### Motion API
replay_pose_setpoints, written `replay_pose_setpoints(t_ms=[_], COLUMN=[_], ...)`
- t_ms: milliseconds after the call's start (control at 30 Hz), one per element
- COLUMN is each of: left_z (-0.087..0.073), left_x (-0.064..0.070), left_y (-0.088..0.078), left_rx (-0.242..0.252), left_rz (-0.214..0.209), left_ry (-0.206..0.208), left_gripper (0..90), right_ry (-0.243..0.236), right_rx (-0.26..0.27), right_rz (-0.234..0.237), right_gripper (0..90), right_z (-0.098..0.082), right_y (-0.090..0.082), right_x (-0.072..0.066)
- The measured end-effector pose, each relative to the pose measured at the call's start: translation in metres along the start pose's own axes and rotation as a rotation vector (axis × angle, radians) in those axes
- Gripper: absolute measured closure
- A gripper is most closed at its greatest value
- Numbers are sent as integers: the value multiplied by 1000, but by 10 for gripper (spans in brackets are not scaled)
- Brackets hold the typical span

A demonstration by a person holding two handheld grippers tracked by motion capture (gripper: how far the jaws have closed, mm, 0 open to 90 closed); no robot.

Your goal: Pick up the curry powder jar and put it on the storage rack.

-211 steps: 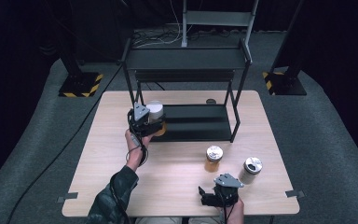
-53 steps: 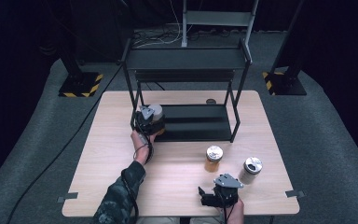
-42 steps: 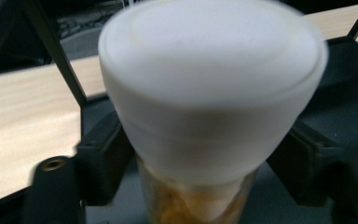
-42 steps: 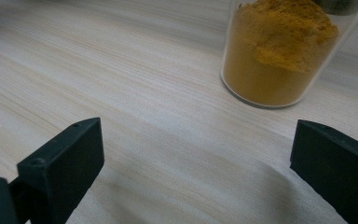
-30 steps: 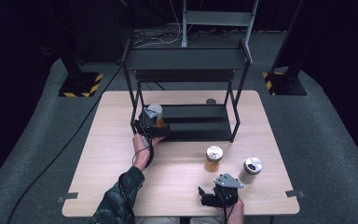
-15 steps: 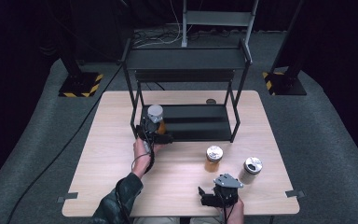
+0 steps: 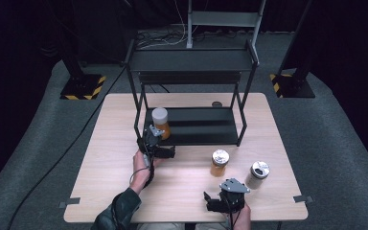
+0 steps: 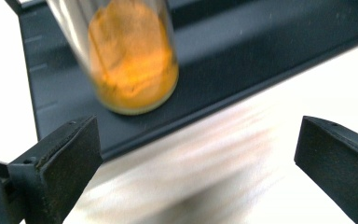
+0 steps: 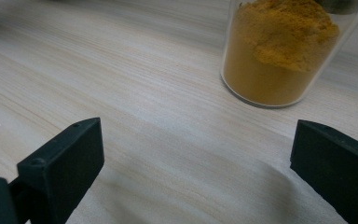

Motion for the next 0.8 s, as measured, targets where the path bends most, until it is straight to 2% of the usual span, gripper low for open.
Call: replay_pose_setpoints(t_ms=[300, 700, 800], left_z=[-27, -66, -74], left_x=[-8, -24, -25], left_y=[-5, -18, -22], left_rx=[-32, -63, -69], left_rz=[-5, 5, 14], left_ry=[-7, -56, -56], left_gripper=[5, 5, 5], right_ry=[2, 2, 3], right_rx=[-2, -6, -7], right_rz=[0, 1, 1], right_gripper=[19, 19, 19], right_z=[0, 1, 1], right_y=[0, 1, 1], right_x=[0, 0, 0])
Point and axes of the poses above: each handheld gripper's, and its own axes: y roughly forward along the jaws, z roughly out of its top, x roughly to its right, the point moved 4 cm from there along y, roughly forward along the jaws, and after that the axes turned 6 degrees about -x, right-handed, at the moved point
